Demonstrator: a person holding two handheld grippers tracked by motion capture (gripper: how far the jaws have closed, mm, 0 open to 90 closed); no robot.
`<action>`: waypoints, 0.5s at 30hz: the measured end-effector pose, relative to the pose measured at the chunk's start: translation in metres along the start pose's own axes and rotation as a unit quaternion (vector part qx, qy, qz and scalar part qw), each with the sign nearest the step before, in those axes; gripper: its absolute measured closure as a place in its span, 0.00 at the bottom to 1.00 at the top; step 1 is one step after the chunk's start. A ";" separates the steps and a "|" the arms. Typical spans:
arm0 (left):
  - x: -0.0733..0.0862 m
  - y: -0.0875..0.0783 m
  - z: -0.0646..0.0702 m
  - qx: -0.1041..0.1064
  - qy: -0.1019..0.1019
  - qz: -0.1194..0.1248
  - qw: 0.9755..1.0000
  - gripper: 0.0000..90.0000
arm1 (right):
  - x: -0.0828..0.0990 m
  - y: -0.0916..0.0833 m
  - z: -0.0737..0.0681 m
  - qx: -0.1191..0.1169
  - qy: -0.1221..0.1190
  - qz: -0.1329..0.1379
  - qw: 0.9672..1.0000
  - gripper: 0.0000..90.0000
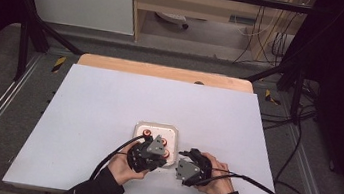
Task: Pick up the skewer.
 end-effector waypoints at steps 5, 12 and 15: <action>-0.003 0.003 0.004 0.005 0.009 -0.005 1.000 0.98 | -0.001 0.002 -0.002 0.000 -0.035 -0.011 0.999 0.62; -0.005 0.004 0.006 0.010 0.014 -0.009 1.000 0.98 | -0.007 0.004 -0.003 -0.003 -0.074 -0.024 0.997 0.74; -0.004 0.004 0.005 0.011 0.015 -0.010 1.000 0.98 | -0.007 0.005 -0.005 -0.005 -0.079 -0.027 0.996 0.78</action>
Point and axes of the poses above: each handheld gripper's, and its own axes: y roughly forward along the jaws, x roughly out of its underside, z roughly to its right, the point moved 6 cm from there along y, roughly forward along the jaws, and after that the axes turned 9 degrees about -x, right-handed, at the moved point
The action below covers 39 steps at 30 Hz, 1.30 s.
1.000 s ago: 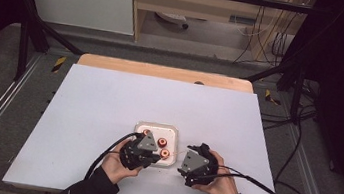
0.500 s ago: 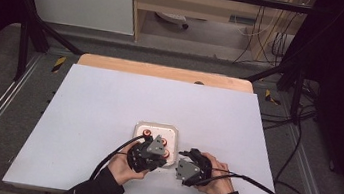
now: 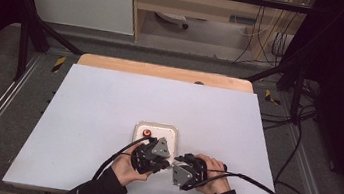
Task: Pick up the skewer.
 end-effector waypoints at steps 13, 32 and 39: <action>0.002 0.000 0.000 0.005 -0.001 -0.001 1.000 0.98 | 0.003 0.000 -0.002 -0.006 -0.046 -0.020 0.999 0.95; 0.006 0.001 -0.008 0.010 -0.008 -0.064 0.998 0.86 | 0.003 -0.003 0.000 0.014 -0.084 -0.043 0.995 0.99; 0.004 0.006 -0.006 0.009 0.001 -0.094 0.996 0.93 | -0.006 -0.004 0.004 0.023 -0.110 -0.051 0.992 0.99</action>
Point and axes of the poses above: each handheld gripper's, and its own axes: y roughly forward along the jaws, x roughly out of its underside, z roughly to its right, the point moved 6 cm from there along y, roughly forward along the jaws, and after that the axes turned 9 degrees about -x, right-handed, at the moved point
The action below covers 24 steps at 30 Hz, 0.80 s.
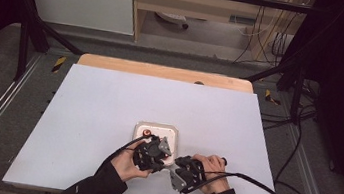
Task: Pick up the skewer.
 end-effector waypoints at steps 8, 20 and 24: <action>-0.001 0.004 0.002 -0.008 0.001 -0.012 1.000 0.98 | -0.002 -0.001 0.000 0.002 -0.019 -0.020 1.000 0.98; 0.024 -0.011 -0.010 -0.034 -0.014 0.011 0.999 0.98 | 0.016 -0.011 0.009 0.005 0.179 0.025 0.983 0.60; 0.034 -0.015 -0.014 -0.039 -0.028 0.020 0.999 0.98 | 0.029 -0.013 0.010 0.009 0.266 0.050 0.963 0.51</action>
Point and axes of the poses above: each handheld gripper's, and its own axes: y roughly forward along the jaws, x roughly out of its underside, z roughly to its right, the point moved 6 cm from there along y, roughly forward along the jaws, and after that the axes turned 9 degrees about -x, right-handed, at the moved point
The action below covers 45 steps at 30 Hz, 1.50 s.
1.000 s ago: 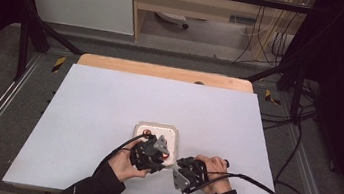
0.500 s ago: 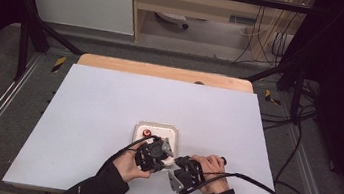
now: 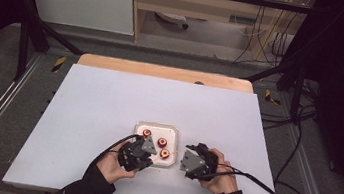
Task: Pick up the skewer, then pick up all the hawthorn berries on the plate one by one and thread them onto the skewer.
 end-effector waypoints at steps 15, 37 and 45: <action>0.039 -0.021 -0.021 -0.026 -0.065 0.077 0.995 0.98 | 0.035 0.003 0.010 -0.024 0.265 0.023 0.964 0.20; 0.065 -0.028 -0.034 -0.039 -0.120 0.124 0.984 0.98 | 0.005 0.006 0.019 -0.089 0.370 0.036 0.924 0.04; 0.068 -0.026 -0.035 -0.043 -0.125 0.128 0.983 0.98 | -0.016 0.011 0.025 -0.097 0.370 0.040 0.923 0.05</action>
Point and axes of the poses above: each handheld gripper's, and its own axes: y roughly forward along the jaws, x roughly out of its underside, z roughly to its right, the point moved 6 cm from there along y, roughly forward along the jaws, and after that the axes turned 9 degrees about -x, right-handed, at the moved point
